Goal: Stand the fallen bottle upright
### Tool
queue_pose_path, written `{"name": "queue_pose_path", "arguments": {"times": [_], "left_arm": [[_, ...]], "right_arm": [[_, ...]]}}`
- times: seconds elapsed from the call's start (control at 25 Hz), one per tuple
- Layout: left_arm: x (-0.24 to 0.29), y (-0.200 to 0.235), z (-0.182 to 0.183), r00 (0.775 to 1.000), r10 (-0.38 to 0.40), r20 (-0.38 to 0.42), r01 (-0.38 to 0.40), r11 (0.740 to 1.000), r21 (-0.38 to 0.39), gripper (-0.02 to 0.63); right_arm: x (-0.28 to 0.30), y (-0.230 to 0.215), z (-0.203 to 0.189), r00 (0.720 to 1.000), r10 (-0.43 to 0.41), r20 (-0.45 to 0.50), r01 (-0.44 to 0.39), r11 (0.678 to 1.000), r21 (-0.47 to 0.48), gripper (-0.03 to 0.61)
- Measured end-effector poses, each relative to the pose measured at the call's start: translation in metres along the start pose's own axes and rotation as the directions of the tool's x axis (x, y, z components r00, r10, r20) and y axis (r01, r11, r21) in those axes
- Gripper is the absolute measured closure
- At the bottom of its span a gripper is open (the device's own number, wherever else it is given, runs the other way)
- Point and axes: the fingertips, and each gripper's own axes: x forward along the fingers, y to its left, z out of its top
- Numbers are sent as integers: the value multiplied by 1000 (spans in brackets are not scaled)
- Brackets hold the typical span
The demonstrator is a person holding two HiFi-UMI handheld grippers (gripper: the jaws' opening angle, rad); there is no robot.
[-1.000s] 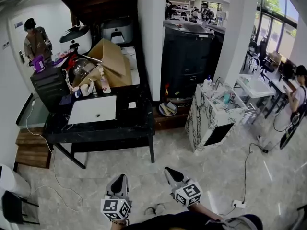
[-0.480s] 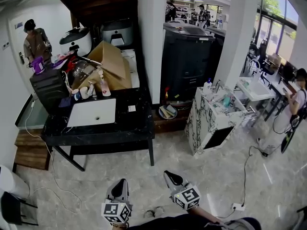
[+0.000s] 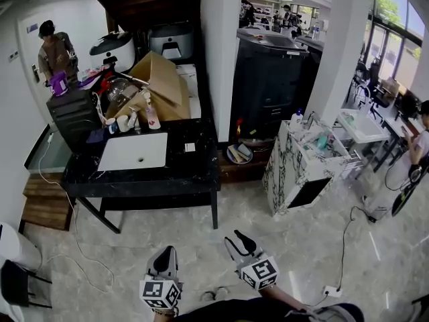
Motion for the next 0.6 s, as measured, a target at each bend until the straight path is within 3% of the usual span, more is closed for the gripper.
{"name": "queue_pose_path", "arguments": {"times": [0.08,0.16,0.6], "left_arm": [[-1,0,-2,1000,5,-3,-5,1000,-3,606],[0,0,-4,1000,11,-5,-11,1000,-6,606],[25,2,-2,999,35,-3,-36,999,-12,605]], "right_arm": [[1,-3,-2,1000,-19,-4,19,1000,1,358],[2,-6,-4,999,-31,-15,31,1000,-2,307],[14,-26,4,1000,15,4,-15,1000,-26,302]]}}
